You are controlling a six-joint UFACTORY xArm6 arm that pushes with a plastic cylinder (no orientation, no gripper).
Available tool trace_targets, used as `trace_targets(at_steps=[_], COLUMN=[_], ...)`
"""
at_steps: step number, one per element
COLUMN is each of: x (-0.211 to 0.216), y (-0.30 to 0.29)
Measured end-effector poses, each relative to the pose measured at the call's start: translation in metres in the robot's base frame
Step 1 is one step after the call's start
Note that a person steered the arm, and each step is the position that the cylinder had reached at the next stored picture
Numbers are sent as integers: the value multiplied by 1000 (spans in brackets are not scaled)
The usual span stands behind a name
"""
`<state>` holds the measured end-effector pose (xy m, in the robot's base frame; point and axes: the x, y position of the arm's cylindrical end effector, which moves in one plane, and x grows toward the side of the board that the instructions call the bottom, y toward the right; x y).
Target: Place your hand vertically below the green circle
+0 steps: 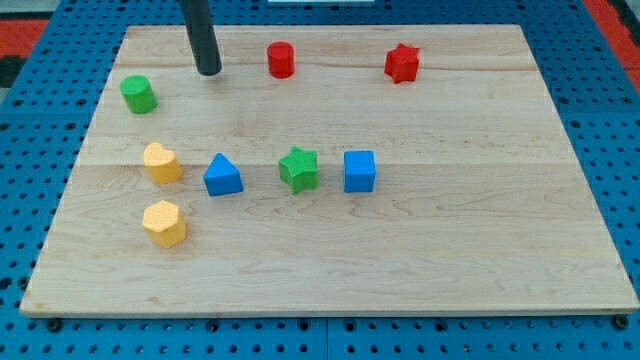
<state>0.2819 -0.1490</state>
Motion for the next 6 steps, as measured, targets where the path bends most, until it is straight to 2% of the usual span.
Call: trace_targets(at_steps=[3, 4, 6], x=[-2, 0, -24], y=[-8, -56, -87])
